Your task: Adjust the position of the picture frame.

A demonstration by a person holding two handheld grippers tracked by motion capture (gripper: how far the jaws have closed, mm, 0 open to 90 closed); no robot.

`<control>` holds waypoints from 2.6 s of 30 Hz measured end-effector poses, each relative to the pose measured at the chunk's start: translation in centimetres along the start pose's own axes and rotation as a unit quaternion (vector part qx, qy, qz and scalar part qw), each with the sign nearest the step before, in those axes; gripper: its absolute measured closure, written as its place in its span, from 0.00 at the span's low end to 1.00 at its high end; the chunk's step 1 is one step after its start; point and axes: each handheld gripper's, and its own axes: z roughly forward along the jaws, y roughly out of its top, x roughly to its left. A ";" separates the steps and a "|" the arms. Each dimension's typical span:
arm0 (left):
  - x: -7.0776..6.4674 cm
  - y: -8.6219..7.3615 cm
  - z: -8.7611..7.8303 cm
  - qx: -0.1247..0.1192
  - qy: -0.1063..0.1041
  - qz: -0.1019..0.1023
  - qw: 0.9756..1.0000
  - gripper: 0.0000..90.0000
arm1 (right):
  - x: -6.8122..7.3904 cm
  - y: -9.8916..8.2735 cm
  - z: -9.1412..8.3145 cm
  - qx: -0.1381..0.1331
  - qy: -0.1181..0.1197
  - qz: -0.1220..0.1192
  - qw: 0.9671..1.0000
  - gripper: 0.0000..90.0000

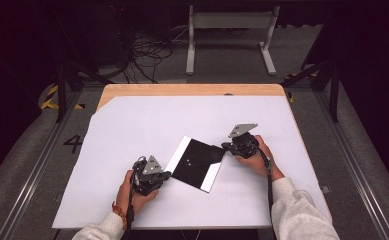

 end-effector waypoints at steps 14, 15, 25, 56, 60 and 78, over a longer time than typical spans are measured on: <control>2.5 1.8 1.6 0.003 0.014 -0.002 1.000 1.00 | 2.2 -2.4 -2.4 -0.004 0.001 0.008 1.000 1.00; 2.9 2.0 1.8 0.002 0.017 -0.005 1.000 1.00 | 2.6 -2.8 -2.8 -0.008 -0.002 0.012 1.000 1.00; 2.8 2.6 1.9 0.008 0.030 0.019 0.999 0.96 | 4.4 -3.8 -4.0 -0.005 -0.001 0.006 1.000 1.00; 4.0 3.3 3.3 -0.007 0.013 0.019 1.000 0.95 | 6.9 -5.1 -5.3 -0.011 0.023 0.016 1.000 1.00; 4.2 3.8 3.8 -0.008 0.015 0.019 1.000 0.95 | 7.4 -5.1 -5.4 -0.009 0.016 0.011 1.000 1.00; 4.3 4.5 4.7 -0.013 0.032 0.042 0.999 0.96 | 8.0 -5.2 -5.5 -0.012 0.016 0.017 1.000 1.00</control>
